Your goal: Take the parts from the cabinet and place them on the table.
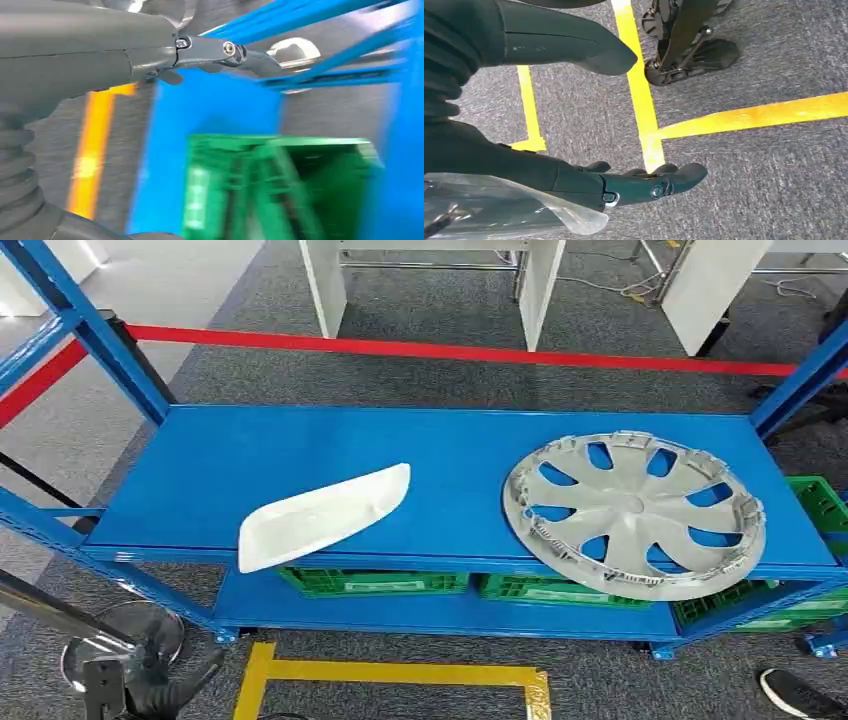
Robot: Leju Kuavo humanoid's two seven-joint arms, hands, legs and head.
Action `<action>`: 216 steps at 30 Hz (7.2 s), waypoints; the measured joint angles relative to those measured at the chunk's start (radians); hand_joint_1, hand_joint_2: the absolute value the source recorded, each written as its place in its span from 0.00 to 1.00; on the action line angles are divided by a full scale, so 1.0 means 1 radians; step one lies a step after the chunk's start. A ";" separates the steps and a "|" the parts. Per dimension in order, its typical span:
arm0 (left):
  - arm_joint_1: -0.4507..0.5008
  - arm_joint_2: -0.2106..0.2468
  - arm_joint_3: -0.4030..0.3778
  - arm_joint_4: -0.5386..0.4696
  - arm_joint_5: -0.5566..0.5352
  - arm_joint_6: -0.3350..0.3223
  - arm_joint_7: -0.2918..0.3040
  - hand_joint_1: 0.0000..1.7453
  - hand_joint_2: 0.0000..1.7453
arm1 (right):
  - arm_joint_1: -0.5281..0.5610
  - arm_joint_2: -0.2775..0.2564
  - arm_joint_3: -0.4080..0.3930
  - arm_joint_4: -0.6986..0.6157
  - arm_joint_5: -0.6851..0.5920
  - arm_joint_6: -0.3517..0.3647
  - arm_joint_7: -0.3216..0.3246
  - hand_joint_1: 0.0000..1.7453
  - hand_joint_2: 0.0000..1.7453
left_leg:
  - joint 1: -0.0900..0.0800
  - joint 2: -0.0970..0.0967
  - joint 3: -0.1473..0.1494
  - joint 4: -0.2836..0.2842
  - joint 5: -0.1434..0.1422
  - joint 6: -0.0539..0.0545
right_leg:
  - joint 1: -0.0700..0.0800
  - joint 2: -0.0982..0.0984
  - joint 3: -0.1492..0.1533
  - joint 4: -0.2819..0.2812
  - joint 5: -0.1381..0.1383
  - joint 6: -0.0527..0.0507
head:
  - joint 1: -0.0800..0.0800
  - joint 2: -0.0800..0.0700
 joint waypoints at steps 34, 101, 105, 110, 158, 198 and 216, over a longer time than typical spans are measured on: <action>0.100 0.165 -0.559 -0.537 -0.298 0.420 -0.034 0.00 1.00 | -0.032 0.026 -0.148 0.019 0.256 -0.036 -0.049 0.00 1.00 | 0.000 0.000 0.000 0.000 0.000 0.000 | 0.000 0.000 -0.003 0.000 0.000 0.000 | 0.000 0.000; -0.242 0.297 -0.729 -0.169 -0.922 0.457 0.475 1.00 1.00 | -0.049 0.023 -0.113 0.042 0.367 0.001 -0.024 0.00 1.00 | 0.000 -0.001 0.000 0.000 0.000 0.000 | 0.000 0.000 0.000 0.000 0.000 0.000 | 0.000 0.000; -0.235 0.297 -0.729 -0.178 -0.918 0.460 0.466 1.00 1.00 | -0.049 0.023 -0.113 0.042 0.367 0.001 -0.024 0.00 1.00 | 0.000 -0.001 0.000 0.000 0.000 0.000 | 0.000 0.000 0.000 0.000 0.000 0.000 | 0.000 0.000; -0.231 0.298 -0.729 -0.184 -0.916 0.461 0.466 1.00 1.00 | -0.049 0.023 -0.113 0.042 0.367 0.001 -0.024 0.00 1.00 | 0.000 -0.001 0.000 0.000 0.000 0.000 | 0.000 0.000 0.000 0.000 0.000 0.000 | 0.000 0.000; 0.297 0.059 -0.417 -0.830 0.010 0.267 -0.146 1.00 1.00 | -0.052 0.038 -0.151 0.048 0.294 0.040 -0.117 0.00 1.00 | 0.015 0.004 -0.117 0.294 -0.171 -0.040 | -0.009 -0.012 -0.060 0.017 0.045 -0.027 | -0.006 0.000; 0.254 0.033 -0.534 -0.806 -0.078 0.369 -0.137 1.00 1.00 | -0.047 0.014 -0.174 0.048 0.270 0.163 -0.141 0.00 1.00 | 0.010 0.008 0.089 -0.029 -0.054 -0.010 | -0.002 -0.019 -0.102 0.006 0.111 0.019 | -0.010 0.000; 0.253 0.080 -0.583 -0.791 -0.062 0.412 -0.132 1.00 1.00 | -0.058 -0.002 -0.173 0.048 0.275 0.157 -0.145 0.00 1.00 | -0.003 0.012 -0.112 0.035 0.022 -0.018 | 0.007 -0.017 0.053 -0.066 0.006 -0.032 | -0.005 0.000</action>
